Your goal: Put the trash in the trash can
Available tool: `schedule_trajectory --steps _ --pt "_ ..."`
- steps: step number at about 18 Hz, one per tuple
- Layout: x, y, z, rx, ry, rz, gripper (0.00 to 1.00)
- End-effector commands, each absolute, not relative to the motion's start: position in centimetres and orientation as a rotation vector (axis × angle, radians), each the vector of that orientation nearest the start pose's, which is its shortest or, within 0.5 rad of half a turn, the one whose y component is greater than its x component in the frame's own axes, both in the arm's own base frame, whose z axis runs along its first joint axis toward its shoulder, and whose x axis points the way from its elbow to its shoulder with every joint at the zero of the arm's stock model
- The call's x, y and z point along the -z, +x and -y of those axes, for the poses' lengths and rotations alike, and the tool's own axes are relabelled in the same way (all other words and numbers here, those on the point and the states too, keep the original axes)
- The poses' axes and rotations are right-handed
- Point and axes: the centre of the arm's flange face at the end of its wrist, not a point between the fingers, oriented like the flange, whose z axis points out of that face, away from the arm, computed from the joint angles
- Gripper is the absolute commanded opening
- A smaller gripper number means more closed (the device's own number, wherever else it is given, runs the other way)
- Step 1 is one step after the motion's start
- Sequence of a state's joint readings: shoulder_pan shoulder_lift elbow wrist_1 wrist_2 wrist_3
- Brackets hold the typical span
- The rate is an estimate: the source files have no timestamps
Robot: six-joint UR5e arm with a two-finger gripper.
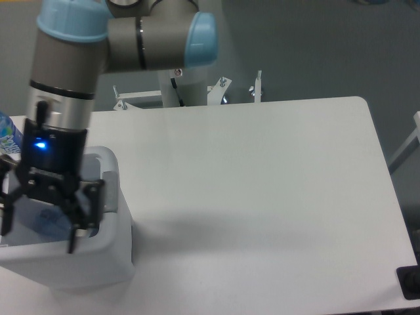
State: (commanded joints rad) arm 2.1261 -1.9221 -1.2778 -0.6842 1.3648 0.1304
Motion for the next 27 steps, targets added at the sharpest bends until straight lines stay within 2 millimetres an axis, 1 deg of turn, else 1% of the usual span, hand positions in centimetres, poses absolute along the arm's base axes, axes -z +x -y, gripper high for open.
schedule_trajectory --steps 4,6,7,9,10,11,12,15,17,18,19,20,21,23,24,25,26,27 --pt "-54.1 -26.0 -64.3 -0.32 -2.292 0.498 1.0" --pt "-53.2 -28.3 -63.2 -0.382 -2.307 0.559 1.0" --pt "-53.0 -29.3 -62.5 -0.397 -2.307 0.581 1.0" --pt "-52.7 -31.3 -61.3 -0.42 -2.316 0.603 1.0" --pt "-52.9 -32.0 -60.4 -0.441 -2.322 0.596 1.0" --pt "-52.7 -32.7 -59.7 -0.468 -2.34 0.581 1.0" --pt "-51.9 -33.3 -58.9 -0.495 -2.368 0.572 1.0" --pt "-49.3 -34.7 -55.5 -0.577 -2.484 0.492 1.0" --pt "-49.3 -34.6 -53.6 -0.647 -2.539 0.39 1.0" --pt "-48.3 -34.8 -52.7 -0.67 -2.586 0.358 1.0" --pt "-47.9 -35.1 -51.4 -0.707 -2.627 0.322 1.0" --pt "-48.3 -35.4 -50.2 -0.744 -2.672 0.269 1.0" --pt "-48.4 -35.2 -49.5 -0.74 -2.742 0.178 1.0" --pt "-48.9 -35.6 -47.6 -0.696 -2.876 -0.005 1.0" --pt "-49.5 -35.7 -46.9 -0.684 -2.908 -0.068 1.0" --pt "-50.0 -35.9 -46.3 -0.678 -2.925 -0.098 1.0" --pt "-50.0 -36.1 -46.0 -0.667 -2.938 -0.1 1.0" --pt "-50.5 -35.9 -45.5 -0.659 -2.948 -0.104 1.0"
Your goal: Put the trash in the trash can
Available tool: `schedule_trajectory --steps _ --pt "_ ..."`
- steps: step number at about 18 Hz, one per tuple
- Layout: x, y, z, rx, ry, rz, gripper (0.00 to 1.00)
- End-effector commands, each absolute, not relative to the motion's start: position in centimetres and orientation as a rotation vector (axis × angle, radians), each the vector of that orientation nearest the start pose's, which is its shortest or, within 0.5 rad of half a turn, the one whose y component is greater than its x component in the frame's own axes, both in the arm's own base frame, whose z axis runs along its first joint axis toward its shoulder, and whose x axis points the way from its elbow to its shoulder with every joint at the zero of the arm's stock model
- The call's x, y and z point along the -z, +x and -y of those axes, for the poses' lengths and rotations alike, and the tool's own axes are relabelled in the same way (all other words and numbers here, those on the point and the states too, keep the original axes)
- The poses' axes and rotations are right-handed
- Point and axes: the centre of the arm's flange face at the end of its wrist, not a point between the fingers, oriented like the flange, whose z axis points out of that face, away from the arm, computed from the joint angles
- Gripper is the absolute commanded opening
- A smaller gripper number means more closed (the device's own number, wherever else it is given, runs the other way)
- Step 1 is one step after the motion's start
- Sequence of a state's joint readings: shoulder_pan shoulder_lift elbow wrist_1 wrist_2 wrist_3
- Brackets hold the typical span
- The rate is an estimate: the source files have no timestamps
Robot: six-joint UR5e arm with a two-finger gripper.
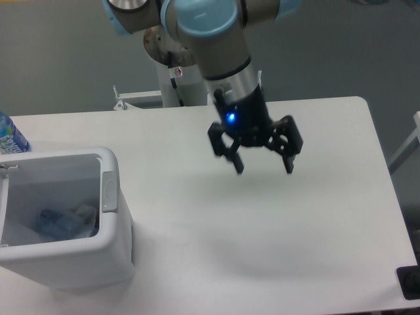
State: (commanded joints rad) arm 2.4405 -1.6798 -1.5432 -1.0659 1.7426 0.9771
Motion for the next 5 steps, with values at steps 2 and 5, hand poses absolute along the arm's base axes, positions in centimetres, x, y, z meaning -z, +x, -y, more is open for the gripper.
schedule_trajectory --steps 2,5 --pt "-50.94 -35.67 -44.73 -0.62 -2.983 -0.162 1.0" --pt "-50.97 -35.62 -44.48 -0.599 -2.989 -0.199 1.0"
